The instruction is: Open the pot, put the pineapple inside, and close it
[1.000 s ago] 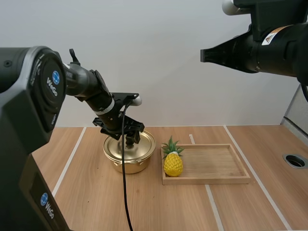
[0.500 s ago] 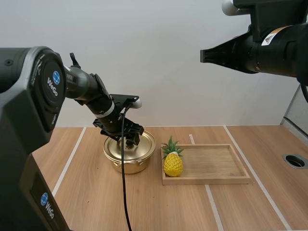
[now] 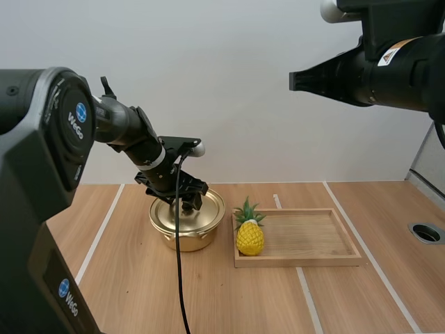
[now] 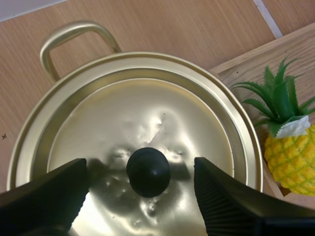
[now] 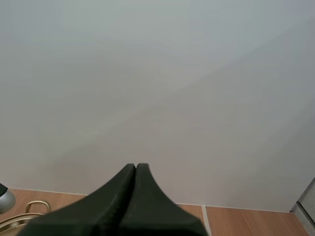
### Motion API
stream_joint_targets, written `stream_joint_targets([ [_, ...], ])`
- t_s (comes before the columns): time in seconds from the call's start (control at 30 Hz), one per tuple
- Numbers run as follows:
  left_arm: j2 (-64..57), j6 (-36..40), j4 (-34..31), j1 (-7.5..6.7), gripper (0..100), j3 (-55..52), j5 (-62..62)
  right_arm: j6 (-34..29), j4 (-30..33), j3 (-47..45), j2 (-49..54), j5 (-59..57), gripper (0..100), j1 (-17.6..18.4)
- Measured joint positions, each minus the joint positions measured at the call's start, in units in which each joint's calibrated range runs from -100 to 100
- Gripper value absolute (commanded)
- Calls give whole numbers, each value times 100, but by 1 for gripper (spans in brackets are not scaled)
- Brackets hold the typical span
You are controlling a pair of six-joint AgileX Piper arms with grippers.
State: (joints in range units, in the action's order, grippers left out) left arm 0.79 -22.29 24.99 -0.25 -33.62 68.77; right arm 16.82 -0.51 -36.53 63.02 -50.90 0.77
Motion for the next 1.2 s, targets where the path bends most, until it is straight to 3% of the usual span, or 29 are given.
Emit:
stream_joint_targets([
  [0.07,0,0,0,0,55,0,33,0,0,0,0,0,0,0],
  [0.13,0,29,11,0,10,0,107,0,0,0,0,0,0,0],
  [0.17,0,57,21,0,0,0,182,0,0,0,0,0,0,0],
  [0.83,-149,38,234,0,0,73,264,0,-10,0,0,0,0,0],
  [1.2,-1883,38,361,0,0,408,-1772,0,-21,0,0,-38,0,0],
])
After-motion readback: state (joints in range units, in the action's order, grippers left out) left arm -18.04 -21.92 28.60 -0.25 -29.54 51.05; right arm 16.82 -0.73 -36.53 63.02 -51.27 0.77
